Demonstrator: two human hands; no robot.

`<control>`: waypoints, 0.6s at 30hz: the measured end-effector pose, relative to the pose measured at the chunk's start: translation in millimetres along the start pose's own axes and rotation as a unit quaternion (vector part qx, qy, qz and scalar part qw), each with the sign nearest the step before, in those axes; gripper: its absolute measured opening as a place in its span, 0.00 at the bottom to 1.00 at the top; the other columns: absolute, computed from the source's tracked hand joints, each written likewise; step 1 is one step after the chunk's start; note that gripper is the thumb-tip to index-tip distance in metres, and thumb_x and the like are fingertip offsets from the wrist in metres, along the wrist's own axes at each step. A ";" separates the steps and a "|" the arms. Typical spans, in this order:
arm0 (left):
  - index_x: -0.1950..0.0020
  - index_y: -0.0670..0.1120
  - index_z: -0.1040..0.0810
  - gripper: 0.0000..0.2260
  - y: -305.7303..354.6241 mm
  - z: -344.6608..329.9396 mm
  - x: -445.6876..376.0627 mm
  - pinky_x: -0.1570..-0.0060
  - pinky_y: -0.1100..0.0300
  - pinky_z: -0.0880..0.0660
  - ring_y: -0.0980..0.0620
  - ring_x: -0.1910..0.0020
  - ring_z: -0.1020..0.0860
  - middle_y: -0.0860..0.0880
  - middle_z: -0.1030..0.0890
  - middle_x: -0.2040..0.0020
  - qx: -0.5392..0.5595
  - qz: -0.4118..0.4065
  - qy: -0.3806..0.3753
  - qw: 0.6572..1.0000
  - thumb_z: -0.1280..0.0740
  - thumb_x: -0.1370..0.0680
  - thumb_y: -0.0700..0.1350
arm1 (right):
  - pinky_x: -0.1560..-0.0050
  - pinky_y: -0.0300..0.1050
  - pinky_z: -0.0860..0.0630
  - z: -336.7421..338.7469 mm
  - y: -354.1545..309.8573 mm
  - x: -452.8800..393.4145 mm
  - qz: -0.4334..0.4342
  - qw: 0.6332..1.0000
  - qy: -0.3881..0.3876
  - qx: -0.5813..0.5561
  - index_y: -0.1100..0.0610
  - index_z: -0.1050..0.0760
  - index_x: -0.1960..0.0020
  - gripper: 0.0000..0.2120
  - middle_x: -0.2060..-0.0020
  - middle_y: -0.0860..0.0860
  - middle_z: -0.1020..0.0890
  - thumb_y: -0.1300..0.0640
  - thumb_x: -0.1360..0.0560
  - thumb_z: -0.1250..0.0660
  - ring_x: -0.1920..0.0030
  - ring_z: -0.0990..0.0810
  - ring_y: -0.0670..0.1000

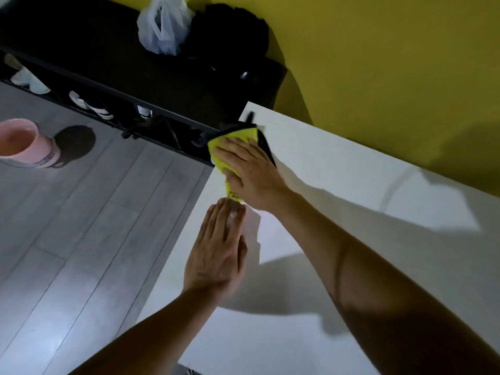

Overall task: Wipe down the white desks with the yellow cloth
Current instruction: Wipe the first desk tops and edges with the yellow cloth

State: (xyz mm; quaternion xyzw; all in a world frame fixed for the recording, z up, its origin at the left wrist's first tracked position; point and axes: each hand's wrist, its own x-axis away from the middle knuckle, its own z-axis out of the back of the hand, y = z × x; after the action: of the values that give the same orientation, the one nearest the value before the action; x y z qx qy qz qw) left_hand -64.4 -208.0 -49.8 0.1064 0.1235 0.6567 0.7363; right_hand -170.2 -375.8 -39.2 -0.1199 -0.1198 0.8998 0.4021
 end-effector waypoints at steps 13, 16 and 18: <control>0.17 0.43 0.40 0.26 -2.8 -2.6 -1.5 0.20 0.45 0.41 0.42 0.17 0.43 0.41 0.39 0.18 0.002 -0.006 -0.009 1.000 0.50 0.15 0.47 | 0.22 0.53 0.48 2.9 55.9 -68.9 -0.270 0.957 0.109 0.000 0.55 0.35 0.24 0.25 0.24 0.52 0.34 0.51 0.19 0.42 0.22 0.40 0.55; 0.17 0.42 0.39 0.25 -2.2 -2.3 -2.5 0.20 0.44 0.39 0.42 0.18 0.42 0.40 0.38 0.18 0.002 -0.009 -0.008 1.000 0.49 0.16 0.46 | 0.21 0.54 0.50 3.1 39.0 -52.7 -0.183 0.981 0.065 0.014 0.54 0.36 0.23 0.26 0.23 0.53 0.35 0.51 0.20 0.42 0.22 0.41 0.55; 0.18 0.42 0.38 0.25 -2.6 -2.3 -3.3 0.21 0.43 0.38 0.42 0.18 0.41 0.40 0.37 0.18 0.007 -0.012 -0.005 1.000 0.46 0.16 0.44 | 0.21 0.53 0.50 4.5 36.0 -39.1 -0.135 0.989 0.054 0.003 0.54 0.35 0.23 0.25 0.23 0.51 0.35 0.52 0.19 0.43 0.22 0.41 0.54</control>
State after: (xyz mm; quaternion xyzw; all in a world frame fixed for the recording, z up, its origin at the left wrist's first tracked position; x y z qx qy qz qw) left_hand -63.0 -211.6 -52.7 0.1134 0.1261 0.6465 0.7439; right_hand -171.3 -429.0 -41.6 -0.1496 -0.1103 0.8301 0.5258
